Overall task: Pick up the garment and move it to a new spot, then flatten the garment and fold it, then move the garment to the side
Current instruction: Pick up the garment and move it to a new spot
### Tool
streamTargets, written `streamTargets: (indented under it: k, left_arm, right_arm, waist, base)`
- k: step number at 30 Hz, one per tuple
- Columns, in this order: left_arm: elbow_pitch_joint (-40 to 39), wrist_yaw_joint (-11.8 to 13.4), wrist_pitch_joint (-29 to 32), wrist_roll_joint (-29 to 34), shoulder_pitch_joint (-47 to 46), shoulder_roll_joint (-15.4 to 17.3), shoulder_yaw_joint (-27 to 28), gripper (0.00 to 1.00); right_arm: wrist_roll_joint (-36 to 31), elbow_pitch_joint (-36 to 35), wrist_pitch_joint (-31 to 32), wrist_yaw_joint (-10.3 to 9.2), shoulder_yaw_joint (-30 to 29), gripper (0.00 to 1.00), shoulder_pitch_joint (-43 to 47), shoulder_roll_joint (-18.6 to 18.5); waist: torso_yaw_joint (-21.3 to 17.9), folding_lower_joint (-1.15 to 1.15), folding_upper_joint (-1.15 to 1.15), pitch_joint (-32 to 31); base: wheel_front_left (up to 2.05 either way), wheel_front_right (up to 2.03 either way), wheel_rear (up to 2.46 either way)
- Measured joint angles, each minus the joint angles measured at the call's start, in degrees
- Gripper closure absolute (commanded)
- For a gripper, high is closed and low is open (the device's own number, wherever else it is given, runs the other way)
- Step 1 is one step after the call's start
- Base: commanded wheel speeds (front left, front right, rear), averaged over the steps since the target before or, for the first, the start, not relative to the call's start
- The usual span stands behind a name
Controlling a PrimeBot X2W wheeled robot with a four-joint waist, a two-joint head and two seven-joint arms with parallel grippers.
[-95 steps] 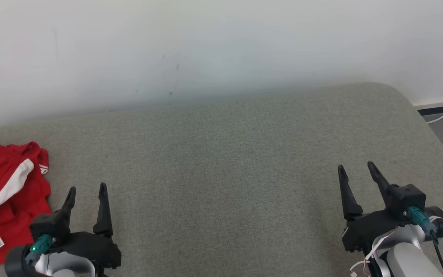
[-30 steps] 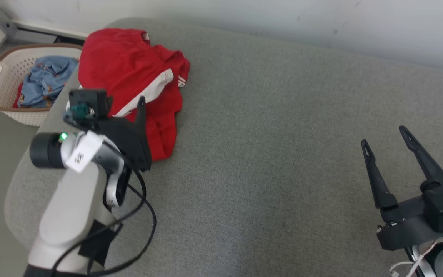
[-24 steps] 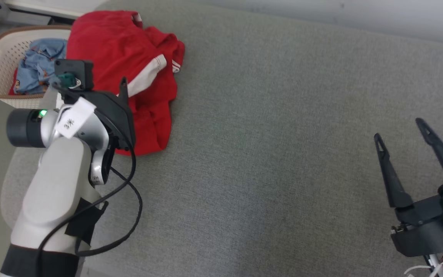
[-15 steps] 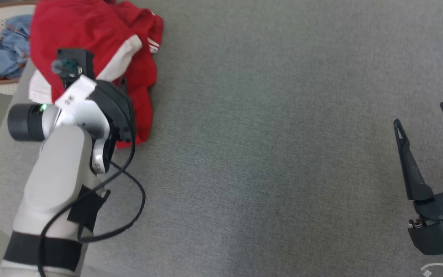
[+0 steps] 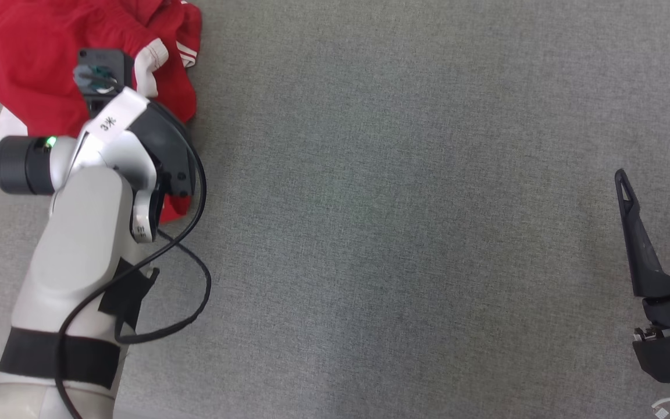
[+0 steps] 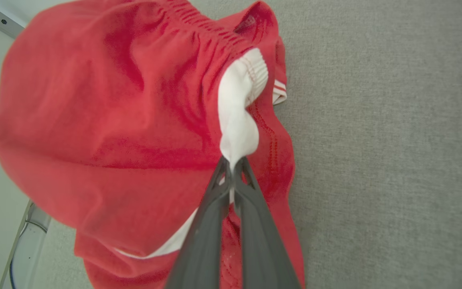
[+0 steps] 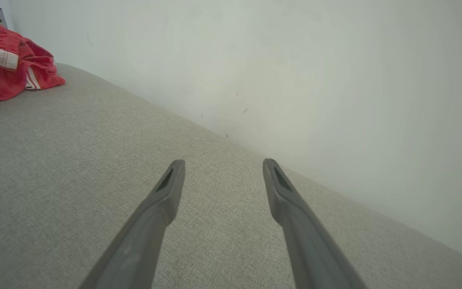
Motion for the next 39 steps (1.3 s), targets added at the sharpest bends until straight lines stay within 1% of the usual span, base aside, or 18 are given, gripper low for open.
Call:
streamTargets:
  k: [5,10,16,23,25,27,32,36,39]
  left_arm:
    - [0.73,0.01,-1.97,-0.13,-2.05,-1.20,1.32,1.00]
    - [-0.05,0.05,-5.33,-0.71,-3.68,-3.55,0.14,1.00]
    - [-0.59,0.05,-8.40,-0.47,-6.10,-3.45,-0.97,1.00]
    - [0.49,0.05,-9.76,1.09,-8.37,-3.36,-1.12,1.00]
    - [1.79,0.05,-10.57,1.16,-8.38,-3.33,-1.30,1.00]
    - [1.92,0.05,-11.36,1.13,-8.45,-3.32,-1.24,1.00]
    - [-0.02,-0.15,-13.17,0.78,-10.21,-3.33,-2.33,1.00]
    - [-2.79,-1.15,-13.71,0.20,-10.99,-3.44,-4.15,1.00]
    - [-5.03,-2.99,-13.78,-1.76,-10.82,-3.41,-5.47,1.00]
  right_arm:
    - [0.37,0.12,0.70,0.00,-0.47,0.00,0.02,-0.02]
    - [1.47,1.93,0.66,0.00,-0.20,0.00,-1.06,0.62]
    - [3.12,5.31,-0.21,0.00,2.18,0.00,-3.67,2.57]
    - [4.28,9.54,-1.97,0.00,4.82,0.00,-5.35,5.43]
    - [4.57,11.12,-2.50,0.00,5.99,0.00,-5.48,6.82]
    - [4.78,11.95,-2.90,0.00,6.48,0.00,-5.45,7.26]
    - [5.09,13.22,-3.76,0.00,8.27,0.00,-5.43,9.29]
    - [5.09,14.46,-4.37,0.00,8.59,0.00,-5.41,9.98]
    - [5.10,14.74,-4.52,0.00,8.45,0.00,-5.41,10.40]
  waist:
    - [-0.02,0.00,0.00,-0.21]
    - [0.37,0.00,0.00,-1.62]
    - [0.39,-0.01,-0.01,-4.76]
    - [-0.70,-0.01,-0.01,-9.74]
    - [-1.57,-0.01,-0.01,-12.04]
    - [-2.26,-0.01,-0.01,-13.55]
    - [-4.63,-0.02,-0.01,-16.95]
    - [-7.31,-0.02,-0.01,-19.04]
    - [-9.61,-0.01,-0.01,-20.34]
  base:
    - [0.00,0.00,0.00]
    - [0.00,0.00,0.00]
    - [0.00,0.00,0.00]
    - [0.00,0.00,0.00]
    - [0.00,0.00,0.00]
    - [0.00,0.00,0.00]
    - [0.00,0.00,0.00]
    - [0.00,0.00,0.00]
    - [0.00,0.00,0.00]
